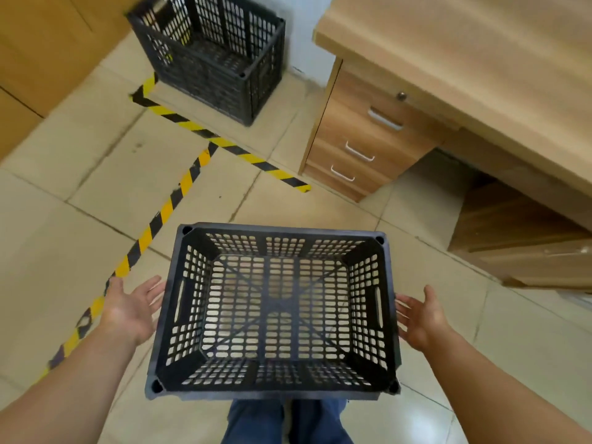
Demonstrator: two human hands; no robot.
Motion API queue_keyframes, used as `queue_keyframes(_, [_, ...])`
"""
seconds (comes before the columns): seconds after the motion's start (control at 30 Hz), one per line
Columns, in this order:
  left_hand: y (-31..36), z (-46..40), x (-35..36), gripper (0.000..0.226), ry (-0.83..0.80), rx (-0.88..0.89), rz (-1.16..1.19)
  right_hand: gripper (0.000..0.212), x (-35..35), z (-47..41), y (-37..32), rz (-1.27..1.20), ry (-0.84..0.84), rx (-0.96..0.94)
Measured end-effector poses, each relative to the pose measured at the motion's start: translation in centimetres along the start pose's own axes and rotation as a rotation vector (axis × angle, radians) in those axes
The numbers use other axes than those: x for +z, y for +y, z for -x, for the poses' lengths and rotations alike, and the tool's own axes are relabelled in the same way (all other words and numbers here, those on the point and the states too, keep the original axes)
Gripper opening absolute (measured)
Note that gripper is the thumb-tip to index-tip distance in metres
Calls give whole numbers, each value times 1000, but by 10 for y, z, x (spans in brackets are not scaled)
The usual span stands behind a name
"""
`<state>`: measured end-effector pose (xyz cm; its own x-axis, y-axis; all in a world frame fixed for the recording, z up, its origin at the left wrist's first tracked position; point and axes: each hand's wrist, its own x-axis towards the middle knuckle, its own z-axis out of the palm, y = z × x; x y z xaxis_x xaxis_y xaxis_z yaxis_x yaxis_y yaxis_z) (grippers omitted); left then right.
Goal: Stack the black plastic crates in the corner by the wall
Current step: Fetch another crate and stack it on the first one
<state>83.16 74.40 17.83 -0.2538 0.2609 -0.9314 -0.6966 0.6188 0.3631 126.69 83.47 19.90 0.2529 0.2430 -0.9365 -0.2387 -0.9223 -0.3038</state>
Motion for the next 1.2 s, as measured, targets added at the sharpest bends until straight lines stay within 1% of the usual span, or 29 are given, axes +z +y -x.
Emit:
queue_keyframes(0.1, [28,34,-24,76,33,12,6,72,16,48,-7,-8,-27,0])
queue_keyframes(0.27, [74,90,-59,76,33,49,66,73,49,114,-24,18,-80,-40])
queue_keyframes(0.4, [103,130,-73,76,65,117,115,72,79,153,-44,90,-110,-71])
queue_keyframes(0.5, [124,152,-79,79,68,158,168,72,102,176,-64,132,-146,-79])
queue_keyframes(0.67, [161,183,-78,84,93,210,250,76,137,203,-101,149,-213,-90])
queue_keyframes(0.87, [207,210,-71,84,144,270,318,80,174,228,-148,138,-291,-60])
queue_keyframes(1.03, [239,225,-71,88,203,325,376,81,210,250,-181,223,-430,-66])
queue_keyframes(1.2, [267,229,-77,94,171,363,477,79,250,259,-210,310,-421,-105])
